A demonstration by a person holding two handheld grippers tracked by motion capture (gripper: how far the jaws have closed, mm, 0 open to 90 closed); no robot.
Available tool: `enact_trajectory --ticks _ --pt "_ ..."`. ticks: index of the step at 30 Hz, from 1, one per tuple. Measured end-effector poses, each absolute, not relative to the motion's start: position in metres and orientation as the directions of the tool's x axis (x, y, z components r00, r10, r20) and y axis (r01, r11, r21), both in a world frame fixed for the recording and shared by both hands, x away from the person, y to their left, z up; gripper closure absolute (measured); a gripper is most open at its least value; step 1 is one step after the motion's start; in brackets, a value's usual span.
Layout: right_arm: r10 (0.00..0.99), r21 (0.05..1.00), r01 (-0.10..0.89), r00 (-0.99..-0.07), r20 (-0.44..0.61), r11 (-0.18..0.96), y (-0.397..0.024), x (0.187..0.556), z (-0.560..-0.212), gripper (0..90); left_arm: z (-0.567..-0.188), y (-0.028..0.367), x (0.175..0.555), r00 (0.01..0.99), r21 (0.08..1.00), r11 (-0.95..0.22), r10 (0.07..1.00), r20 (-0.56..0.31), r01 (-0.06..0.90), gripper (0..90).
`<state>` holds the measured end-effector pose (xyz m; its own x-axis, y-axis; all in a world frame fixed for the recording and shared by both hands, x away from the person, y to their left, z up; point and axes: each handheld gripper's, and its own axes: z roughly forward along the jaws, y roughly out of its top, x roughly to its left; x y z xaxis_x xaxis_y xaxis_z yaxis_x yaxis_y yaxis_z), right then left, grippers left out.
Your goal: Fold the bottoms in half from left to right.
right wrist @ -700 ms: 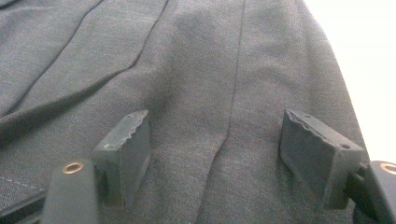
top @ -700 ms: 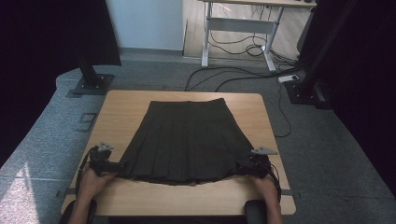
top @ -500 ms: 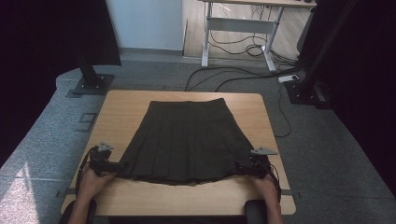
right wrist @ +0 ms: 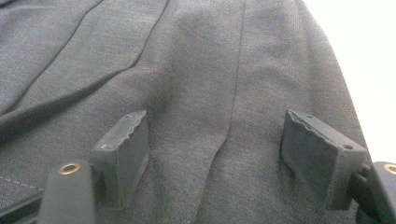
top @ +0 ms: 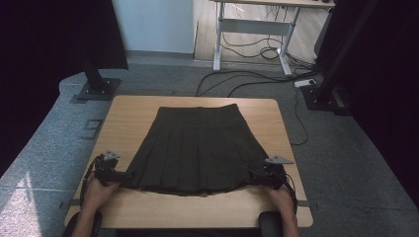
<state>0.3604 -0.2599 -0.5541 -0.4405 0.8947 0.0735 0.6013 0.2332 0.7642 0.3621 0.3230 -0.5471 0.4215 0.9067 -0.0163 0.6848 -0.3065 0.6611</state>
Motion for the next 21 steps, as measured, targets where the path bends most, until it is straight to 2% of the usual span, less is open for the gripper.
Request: enact_trajectory --ticks 5,8,14,21 --pt "0.91 0.741 0.63 -0.41 0.064 0.232 -0.26 0.36 -0.552 18.4 -0.547 0.324 0.363 0.432 0.658 -0.315 0.902 -0.017 0.684 0.0" --pt "0.921 0.718 0.66 -0.384 0.069 0.221 -0.26 0.359 -0.548 15.2 -0.541 0.325 0.369 0.45 0.625 -0.345 0.893 -0.012 0.7 0.0" --pt "0.929 0.716 0.657 -0.369 0.035 0.234 -0.254 0.35 -0.521 13.0 -0.521 0.327 0.387 0.451 0.669 -0.322 0.893 -0.021 0.67 0.0" --pt "0.909 0.726 0.644 -0.412 0.064 0.241 -0.22 0.349 -0.492 3.9 -0.496 0.297 0.447 0.496 0.685 -0.367 0.868 0.008 0.63 0.0"
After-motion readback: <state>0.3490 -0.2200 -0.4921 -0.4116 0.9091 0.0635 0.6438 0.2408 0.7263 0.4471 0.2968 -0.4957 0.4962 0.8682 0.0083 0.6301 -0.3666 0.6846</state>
